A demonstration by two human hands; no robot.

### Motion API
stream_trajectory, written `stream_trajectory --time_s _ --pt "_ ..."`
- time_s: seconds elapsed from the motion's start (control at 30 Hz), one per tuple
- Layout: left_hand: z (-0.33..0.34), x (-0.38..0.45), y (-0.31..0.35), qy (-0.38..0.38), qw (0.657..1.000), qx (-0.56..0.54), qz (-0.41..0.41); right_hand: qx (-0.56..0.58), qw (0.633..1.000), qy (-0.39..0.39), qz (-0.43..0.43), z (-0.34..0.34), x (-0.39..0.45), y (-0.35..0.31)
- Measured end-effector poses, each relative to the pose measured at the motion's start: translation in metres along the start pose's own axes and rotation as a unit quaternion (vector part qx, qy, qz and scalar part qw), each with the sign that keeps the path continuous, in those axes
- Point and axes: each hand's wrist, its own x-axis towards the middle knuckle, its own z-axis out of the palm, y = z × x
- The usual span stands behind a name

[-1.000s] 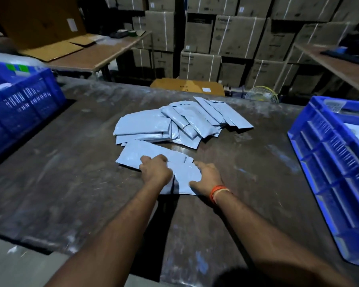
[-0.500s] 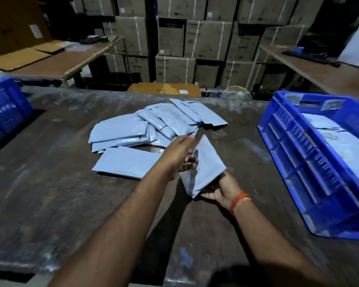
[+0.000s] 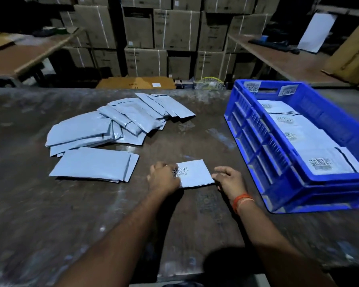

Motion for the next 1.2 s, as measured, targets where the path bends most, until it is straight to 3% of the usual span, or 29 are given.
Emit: stream_trajectory --time_s 0.17,0.3,0.47,0.63,0.93,1.07,1.2 --pt "0.018 -0.007 -0.003 0.077 0.996 -0.028 -0.015 -0.178 0.974 -0.001 -0.140 0.007 0.007 0.008" --pt "0.032 -0.012 -0.009 0.110 0.993 -0.019 0.043 -0.285 0.924 0.006 -0.255 0.024 0.005 0.010" --pt "0.041 -0.019 -0.021 0.139 0.985 -0.026 0.099 -0.388 0.888 -0.001 -0.246 0.039 0.003 0.034" --pt "0.052 -0.031 -0.032 0.151 0.979 0.017 0.136 -0.399 0.873 0.028 -0.277 0.033 -0.007 0.043" --pt "0.039 -0.030 -0.010 0.132 0.984 0.077 0.095 -0.442 0.845 0.033 -0.301 0.035 -0.011 0.031" --pt "0.043 -0.030 -0.003 0.129 0.982 0.098 0.101 -0.485 0.808 -0.013 -0.335 0.040 -0.006 0.022" --pt "0.055 -0.034 -0.009 0.113 0.982 0.124 0.081 -0.523 0.790 -0.090 -0.307 0.040 -0.003 0.031"
